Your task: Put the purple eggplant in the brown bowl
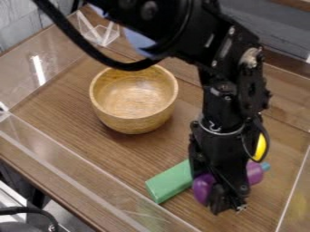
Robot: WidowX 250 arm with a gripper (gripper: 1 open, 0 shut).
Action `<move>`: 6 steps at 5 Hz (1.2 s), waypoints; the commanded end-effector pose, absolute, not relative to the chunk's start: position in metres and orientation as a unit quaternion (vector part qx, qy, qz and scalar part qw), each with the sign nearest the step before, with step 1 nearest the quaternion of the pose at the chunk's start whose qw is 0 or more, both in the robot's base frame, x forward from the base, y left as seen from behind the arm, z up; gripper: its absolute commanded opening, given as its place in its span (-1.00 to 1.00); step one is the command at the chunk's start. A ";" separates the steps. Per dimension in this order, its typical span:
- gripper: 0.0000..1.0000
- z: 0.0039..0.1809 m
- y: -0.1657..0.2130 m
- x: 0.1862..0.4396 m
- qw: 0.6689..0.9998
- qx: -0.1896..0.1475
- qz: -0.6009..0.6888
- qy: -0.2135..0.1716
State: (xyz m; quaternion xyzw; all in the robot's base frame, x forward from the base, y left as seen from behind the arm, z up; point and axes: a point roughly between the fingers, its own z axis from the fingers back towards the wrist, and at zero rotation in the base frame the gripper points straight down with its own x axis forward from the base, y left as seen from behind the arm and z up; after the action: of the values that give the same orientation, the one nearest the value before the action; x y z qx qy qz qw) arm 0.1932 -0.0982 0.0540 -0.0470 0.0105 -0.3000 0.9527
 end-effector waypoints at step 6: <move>-1.00 0.071 -0.096 0.206 0.960 -0.059 -0.272 -0.025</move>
State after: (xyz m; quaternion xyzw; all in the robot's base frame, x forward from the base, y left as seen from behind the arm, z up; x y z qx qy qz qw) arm 0.1952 -0.0927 0.0559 -0.0548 0.0108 -0.2737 0.9602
